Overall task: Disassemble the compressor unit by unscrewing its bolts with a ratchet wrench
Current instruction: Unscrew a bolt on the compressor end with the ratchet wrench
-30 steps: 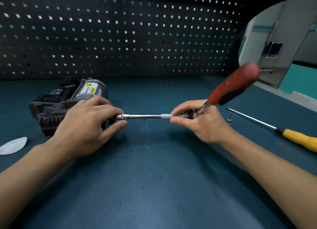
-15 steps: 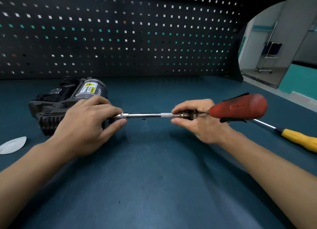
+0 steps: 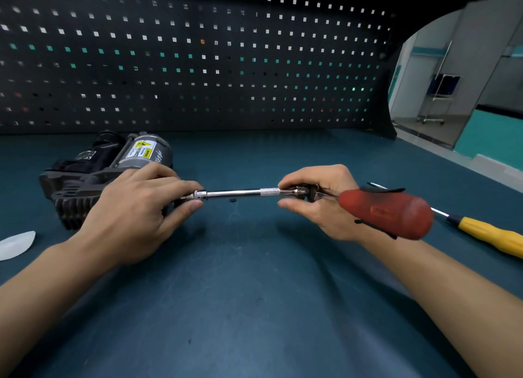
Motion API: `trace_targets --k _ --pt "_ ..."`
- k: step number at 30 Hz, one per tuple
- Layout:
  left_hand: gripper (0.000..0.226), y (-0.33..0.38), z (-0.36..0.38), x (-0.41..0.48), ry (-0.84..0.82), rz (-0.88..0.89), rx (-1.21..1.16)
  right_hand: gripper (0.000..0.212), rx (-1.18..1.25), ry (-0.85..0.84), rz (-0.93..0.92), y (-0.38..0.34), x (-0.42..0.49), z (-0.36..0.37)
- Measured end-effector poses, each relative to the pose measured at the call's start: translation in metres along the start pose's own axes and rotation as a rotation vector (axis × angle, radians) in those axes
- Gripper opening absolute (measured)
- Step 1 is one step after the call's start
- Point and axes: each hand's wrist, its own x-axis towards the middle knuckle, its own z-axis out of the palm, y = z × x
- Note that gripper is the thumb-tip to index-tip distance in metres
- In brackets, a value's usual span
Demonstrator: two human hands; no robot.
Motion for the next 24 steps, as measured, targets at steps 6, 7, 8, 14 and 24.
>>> trace_targets --k 6,7,8,14,24 --pt "0.038 -0.005 0.002 0.000 0.018 0.049 -0.002 0.019 0.075 -0.026 0.091 -0.006 0.000 -0.002" --pt "0.037 -0.005 0.003 0.000 0.022 0.053 -0.001 0.020 0.106 -0.032 0.109 -0.007 -0.001 -0.002" --pt "0.037 -0.005 0.003 0.001 0.024 0.055 0.000 0.021 0.140 -0.034 0.129 -0.008 -0.001 -0.002" --pt "0.036 -0.007 0.004 0.000 0.028 0.070 -0.001 0.026 0.322 0.043 0.252 -0.015 -0.002 0.003" --pt "0.035 -0.009 0.004 0.000 0.018 0.084 -0.007 0.039 0.486 0.103 0.442 -0.019 0.001 0.008"
